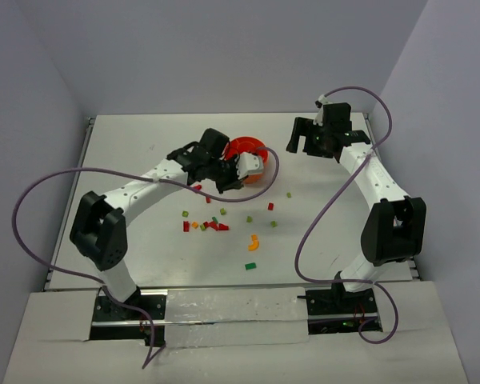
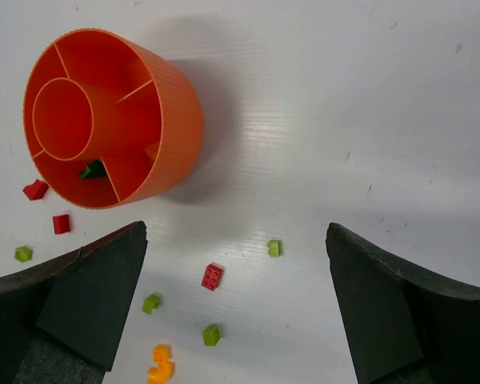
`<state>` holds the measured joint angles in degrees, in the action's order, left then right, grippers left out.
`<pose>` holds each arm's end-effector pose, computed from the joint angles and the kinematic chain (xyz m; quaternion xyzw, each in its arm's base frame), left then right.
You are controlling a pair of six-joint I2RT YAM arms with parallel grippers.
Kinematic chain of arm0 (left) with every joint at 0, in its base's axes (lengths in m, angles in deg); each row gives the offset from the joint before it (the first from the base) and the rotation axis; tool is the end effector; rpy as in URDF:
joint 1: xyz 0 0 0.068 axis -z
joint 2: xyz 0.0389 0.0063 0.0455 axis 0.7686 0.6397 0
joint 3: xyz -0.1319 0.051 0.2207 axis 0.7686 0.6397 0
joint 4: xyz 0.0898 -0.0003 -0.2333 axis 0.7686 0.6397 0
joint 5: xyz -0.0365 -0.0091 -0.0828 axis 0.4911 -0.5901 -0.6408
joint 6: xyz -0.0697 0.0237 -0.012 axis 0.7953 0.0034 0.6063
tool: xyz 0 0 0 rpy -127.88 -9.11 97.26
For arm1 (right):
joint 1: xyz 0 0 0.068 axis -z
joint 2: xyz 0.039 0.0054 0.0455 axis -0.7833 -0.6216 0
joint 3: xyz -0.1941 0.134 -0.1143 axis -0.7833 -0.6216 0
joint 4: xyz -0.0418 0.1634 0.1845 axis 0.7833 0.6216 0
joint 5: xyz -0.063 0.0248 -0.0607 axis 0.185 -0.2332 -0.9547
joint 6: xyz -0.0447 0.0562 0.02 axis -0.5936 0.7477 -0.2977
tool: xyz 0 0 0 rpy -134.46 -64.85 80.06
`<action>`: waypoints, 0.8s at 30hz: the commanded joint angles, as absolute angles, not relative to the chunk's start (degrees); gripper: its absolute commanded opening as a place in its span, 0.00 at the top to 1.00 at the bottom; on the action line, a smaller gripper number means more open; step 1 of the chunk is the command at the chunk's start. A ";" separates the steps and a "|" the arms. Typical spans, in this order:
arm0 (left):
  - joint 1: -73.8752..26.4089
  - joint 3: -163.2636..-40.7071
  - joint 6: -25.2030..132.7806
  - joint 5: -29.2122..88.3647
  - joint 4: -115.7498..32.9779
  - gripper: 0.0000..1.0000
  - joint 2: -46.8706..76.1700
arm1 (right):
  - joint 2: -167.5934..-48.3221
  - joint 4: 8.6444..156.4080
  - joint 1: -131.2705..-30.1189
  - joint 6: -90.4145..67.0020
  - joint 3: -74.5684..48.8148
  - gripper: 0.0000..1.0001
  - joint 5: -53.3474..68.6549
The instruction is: Sort the legos into containers by color
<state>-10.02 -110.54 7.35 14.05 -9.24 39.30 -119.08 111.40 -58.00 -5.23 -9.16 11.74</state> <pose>0.2810 -0.2704 0.2424 0.6158 0.6841 -0.2089 0.3303 0.3663 0.0541 0.2819 0.0132 0.9107 0.1610 0.3801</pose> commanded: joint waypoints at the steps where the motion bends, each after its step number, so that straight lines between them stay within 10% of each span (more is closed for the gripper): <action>1: -12.26 -115.79 1.98 11.08 -3.23 1.00 38.82 | -118.92 110.76 -57.46 -6.50 -8.20 0.00 13.94; 24: -16.13 -131.97 0.46 11.29 -7.38 0.94 55.00 | -118.90 111.20 -57.46 -9.11 -9.59 0.00 16.63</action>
<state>-16.15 -129.28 1.02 11.84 -5.01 53.36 -119.10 111.58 -57.98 -7.69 -9.23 15.00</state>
